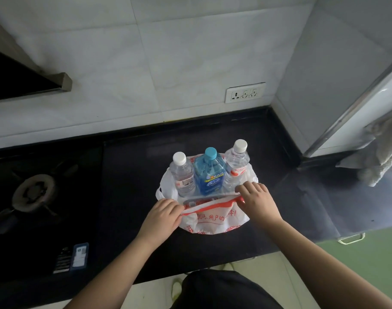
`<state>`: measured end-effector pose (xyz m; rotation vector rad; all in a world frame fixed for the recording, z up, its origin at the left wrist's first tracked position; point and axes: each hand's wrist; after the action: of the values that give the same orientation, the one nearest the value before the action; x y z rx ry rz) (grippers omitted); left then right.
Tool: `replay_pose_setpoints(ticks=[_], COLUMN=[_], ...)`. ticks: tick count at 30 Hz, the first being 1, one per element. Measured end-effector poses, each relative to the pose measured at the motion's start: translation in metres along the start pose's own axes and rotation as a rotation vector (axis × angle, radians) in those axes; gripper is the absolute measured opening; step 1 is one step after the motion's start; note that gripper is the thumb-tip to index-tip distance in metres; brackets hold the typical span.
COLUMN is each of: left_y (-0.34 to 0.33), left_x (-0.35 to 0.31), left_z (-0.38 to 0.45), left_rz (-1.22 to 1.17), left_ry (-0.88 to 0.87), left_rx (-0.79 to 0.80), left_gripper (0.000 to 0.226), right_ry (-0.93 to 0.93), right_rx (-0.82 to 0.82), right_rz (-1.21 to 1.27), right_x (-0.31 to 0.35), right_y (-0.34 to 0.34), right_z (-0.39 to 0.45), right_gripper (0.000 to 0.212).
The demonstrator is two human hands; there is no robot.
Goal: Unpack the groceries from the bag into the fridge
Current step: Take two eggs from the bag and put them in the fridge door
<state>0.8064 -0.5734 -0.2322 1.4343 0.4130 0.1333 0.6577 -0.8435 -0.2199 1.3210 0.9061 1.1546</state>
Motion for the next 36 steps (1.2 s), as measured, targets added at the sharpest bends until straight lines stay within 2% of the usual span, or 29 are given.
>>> replay_pose_setpoints(ticks=[4,8,16,21,29,36], left_y=[0.007,0.011,-0.005,-0.007,-0.007,-0.001], left_x=[-0.001,-0.001,0.002,-0.001,-0.008,-0.014], left_z=[0.009,0.013,0.004,0.005,0.012,0.009], left_rz=[0.028,0.051,0.042,0.078,0.089,0.003], left_ry=[0.029,0.020,-0.114,-0.055,-0.038,0.042], left_rx=[-0.069,-0.070,0.049,0.180,0.163,0.121], left_gripper=[0.024,0.032,0.039,0.052,0.039,0.037], right_ry=[-0.085,-0.095,0.117,0.137,0.137,0.101], right_rx=[-0.057,-0.069,-0.060,0.044,0.048,0.092], right_rz=[0.013,0.016,0.020,0.026,0.042,0.086], right_x=[0.006,0.003,-0.012,-0.011,0.001,0.001], right_y=[0.009,0.005,-0.013,-0.019,-0.012,-0.014], right_z=[0.008,0.013,-0.007,-0.013,-0.008,-0.012], right_gripper=[0.032,0.026,0.020,0.029,0.026,0.021])
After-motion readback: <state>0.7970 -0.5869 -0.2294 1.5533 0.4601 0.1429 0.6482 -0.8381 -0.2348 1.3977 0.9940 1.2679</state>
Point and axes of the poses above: each hand's wrist, its own z-axis towards the middle knuckle, its own y-axis out of the back of the hand, x = y × z, and after that the axes turned 7 degrees about x, right-handed
